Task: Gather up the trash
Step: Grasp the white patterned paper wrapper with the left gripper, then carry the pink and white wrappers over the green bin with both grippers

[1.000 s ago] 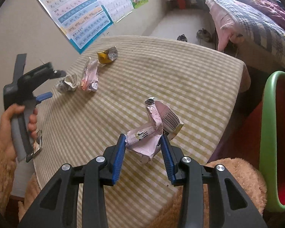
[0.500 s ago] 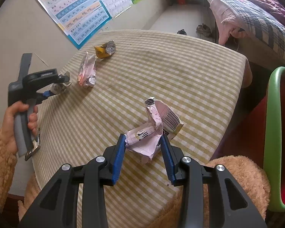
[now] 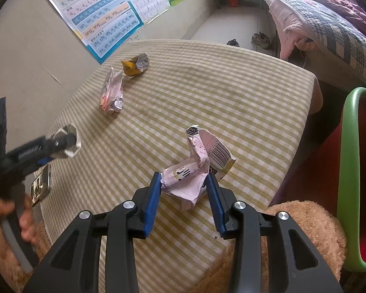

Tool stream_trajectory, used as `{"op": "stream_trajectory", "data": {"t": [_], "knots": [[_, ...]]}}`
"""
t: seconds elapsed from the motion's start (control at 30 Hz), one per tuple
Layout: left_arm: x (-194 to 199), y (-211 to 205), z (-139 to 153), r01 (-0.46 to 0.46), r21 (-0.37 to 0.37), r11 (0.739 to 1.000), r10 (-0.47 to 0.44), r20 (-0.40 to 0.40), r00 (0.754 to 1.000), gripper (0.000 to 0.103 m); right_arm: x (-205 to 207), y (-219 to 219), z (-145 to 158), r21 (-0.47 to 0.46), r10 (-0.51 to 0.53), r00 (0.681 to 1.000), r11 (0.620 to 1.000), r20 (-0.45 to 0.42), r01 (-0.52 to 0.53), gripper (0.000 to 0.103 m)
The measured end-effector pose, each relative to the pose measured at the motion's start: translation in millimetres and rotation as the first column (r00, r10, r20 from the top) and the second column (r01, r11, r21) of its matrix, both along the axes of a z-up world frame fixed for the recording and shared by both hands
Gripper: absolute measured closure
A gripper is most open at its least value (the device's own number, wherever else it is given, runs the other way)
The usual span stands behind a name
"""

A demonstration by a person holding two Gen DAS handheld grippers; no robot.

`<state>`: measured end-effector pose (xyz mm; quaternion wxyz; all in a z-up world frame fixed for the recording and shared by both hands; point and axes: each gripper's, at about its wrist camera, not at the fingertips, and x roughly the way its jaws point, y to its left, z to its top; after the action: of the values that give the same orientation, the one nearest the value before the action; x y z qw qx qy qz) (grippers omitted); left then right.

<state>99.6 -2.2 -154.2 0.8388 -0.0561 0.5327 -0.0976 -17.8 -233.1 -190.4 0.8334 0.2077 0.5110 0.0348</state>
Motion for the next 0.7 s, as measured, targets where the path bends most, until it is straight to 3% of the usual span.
{"op": "stream_trajectory", "data": {"t": [0.3, 0.7], "knots": [[-39, -9, 6, 0.012, -0.012, 1.0, -0.013, -0.013, 1.0, 0.043, -1, -1, 1, 0.003, -0.003, 1.0, 1.0, 0.004, 0.003, 0.065], [-52, -23, 36, 0.054, -0.016, 0.998, -0.053, 0.05, 0.997, 0.043, -3, -2, 4, 0.006, -0.008, 1.0, 1.0, 0.02, 0.008, 0.065]]}}
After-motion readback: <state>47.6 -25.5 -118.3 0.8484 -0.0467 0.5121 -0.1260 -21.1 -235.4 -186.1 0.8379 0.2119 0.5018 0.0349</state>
